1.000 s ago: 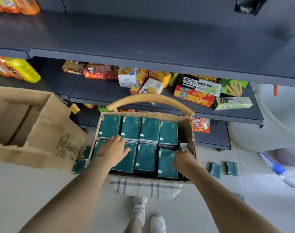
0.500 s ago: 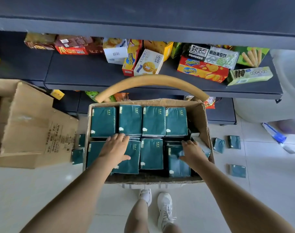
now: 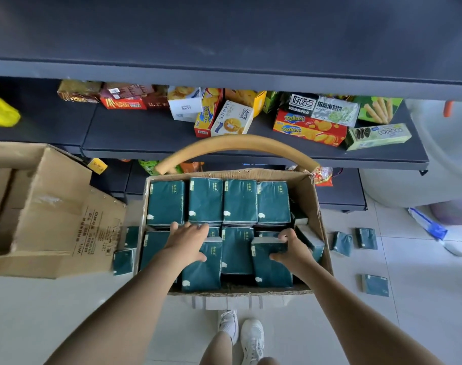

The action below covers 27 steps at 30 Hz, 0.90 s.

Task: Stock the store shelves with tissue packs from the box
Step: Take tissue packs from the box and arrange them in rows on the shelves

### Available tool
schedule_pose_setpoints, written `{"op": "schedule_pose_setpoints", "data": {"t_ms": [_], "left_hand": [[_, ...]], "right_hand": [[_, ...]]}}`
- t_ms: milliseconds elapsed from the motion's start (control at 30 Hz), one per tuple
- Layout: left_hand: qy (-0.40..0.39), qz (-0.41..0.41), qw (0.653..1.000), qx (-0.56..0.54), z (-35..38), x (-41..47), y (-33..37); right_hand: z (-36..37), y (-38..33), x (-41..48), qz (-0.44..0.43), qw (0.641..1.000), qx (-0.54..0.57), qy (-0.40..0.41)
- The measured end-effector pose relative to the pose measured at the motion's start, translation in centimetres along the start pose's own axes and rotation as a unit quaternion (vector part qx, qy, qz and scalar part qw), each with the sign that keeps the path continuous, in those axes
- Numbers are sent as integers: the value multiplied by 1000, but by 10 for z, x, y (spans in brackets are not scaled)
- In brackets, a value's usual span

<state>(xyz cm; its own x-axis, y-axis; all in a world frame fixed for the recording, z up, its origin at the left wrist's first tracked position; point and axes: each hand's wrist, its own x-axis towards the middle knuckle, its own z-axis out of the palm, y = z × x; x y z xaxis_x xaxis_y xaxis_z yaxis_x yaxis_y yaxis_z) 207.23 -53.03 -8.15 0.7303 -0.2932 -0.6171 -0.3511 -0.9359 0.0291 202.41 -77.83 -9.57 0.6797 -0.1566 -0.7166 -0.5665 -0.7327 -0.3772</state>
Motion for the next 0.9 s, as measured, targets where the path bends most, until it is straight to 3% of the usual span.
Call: {"op": "schedule_pose_setpoints", "data": {"t_ms": [167, 267, 367, 500, 600, 733, 900], "left_hand": [[-9, -39, 997, -66, -19, -18, 2], [6, -66, 978, -199, -39, -47, 3], [36, -107, 926, -361, -63, -83, 5], [129, -107, 858, -485, -109, -133, 10], [183, -91, 789, -579, -146, -171, 9], [274, -58, 691, -666, -195, -216, -4], [371, -8, 612, -698, -260, -256, -24]], "right_hand": [[-12, 7, -21, -43, 989, 129, 63], [-30, 2, -45, -43, 976, 193, 87], [-58, -6, -70, -59, 970, 207, 114], [-105, -32, -112, -115, 964, 193, 143], [-135, -56, -146, -171, 935, 270, 154], [-175, -99, -188, -249, 903, 314, 158], [-227, -162, -223, -303, 885, 283, 211]]}}
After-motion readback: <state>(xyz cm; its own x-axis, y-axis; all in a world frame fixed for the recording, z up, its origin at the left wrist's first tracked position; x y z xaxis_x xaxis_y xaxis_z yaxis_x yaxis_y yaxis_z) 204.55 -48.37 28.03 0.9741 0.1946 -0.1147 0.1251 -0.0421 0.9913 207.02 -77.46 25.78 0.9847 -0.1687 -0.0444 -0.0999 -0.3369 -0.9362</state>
